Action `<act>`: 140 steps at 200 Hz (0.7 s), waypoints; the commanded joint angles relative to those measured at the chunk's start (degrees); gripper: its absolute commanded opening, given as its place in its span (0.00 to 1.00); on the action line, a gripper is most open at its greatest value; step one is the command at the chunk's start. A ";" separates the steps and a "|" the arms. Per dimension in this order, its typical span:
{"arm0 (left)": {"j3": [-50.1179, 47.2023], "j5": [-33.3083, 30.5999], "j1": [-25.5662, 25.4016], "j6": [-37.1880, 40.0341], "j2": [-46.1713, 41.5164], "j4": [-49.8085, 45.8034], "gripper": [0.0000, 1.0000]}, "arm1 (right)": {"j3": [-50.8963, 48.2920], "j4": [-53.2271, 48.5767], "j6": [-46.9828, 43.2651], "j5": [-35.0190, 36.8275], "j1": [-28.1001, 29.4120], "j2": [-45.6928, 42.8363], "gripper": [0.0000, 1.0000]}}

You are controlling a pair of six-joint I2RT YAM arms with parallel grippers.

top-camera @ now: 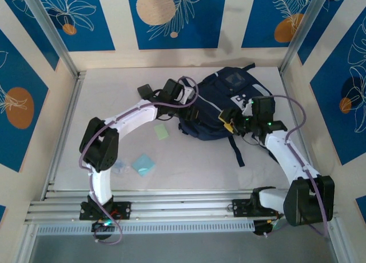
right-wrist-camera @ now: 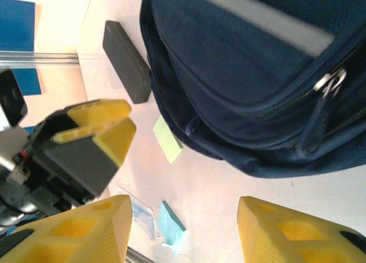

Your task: Pack the student bag

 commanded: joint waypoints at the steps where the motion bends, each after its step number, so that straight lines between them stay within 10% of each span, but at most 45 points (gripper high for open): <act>1: -1.87 -0.95 1.18 -3.74 1.97 6.24 0.53 | -3.97 8.63 12.04 3.42 3.54 0.74 0.51; 140: -12.26 3.68 1.09 -6.54 -1.92 12.17 0.42 | -6.90 24.09 22.76 18.52 5.50 19.43 0.42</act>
